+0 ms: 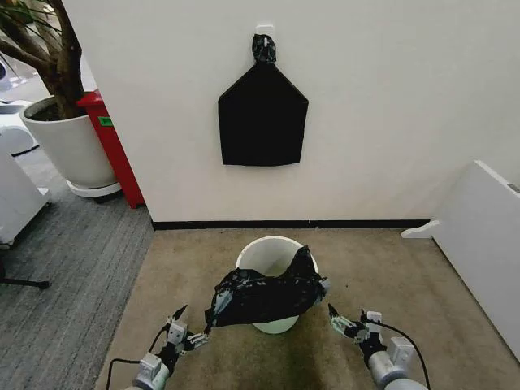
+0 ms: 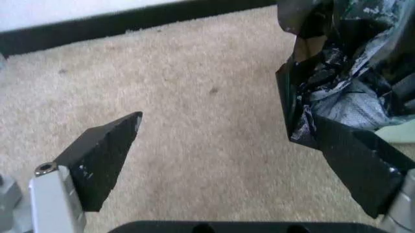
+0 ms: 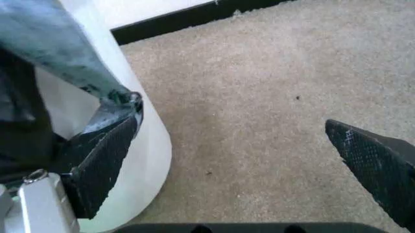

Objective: Place the garbage bag over the trash bin.

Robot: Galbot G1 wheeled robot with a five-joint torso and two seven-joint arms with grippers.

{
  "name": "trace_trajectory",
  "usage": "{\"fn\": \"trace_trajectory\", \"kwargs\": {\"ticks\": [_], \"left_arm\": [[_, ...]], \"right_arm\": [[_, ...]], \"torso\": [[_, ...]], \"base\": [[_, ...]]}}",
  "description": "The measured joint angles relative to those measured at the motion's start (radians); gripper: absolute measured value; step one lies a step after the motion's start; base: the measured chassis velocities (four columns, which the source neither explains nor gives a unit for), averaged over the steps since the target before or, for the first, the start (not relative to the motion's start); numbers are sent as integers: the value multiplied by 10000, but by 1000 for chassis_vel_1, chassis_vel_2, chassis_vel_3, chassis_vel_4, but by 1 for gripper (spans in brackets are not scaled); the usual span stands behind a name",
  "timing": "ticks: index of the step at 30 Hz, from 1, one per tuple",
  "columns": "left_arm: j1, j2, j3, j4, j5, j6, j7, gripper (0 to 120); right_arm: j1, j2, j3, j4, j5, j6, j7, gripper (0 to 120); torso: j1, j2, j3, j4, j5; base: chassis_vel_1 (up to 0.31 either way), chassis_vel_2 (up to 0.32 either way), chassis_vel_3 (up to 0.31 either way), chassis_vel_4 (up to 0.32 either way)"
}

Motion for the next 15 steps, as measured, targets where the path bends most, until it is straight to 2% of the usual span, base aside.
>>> {"fn": "trace_trajectory", "kwargs": {"ticks": [15], "left_arm": [[455, 38, 99, -244, 624, -479, 36, 100]], "right_arm": [[122, 40, -122, -1, 34, 23, 72, 100]], "torso": [[0, 0, 0, 2, 1]], "base": [[0, 0, 0, 0]]}}
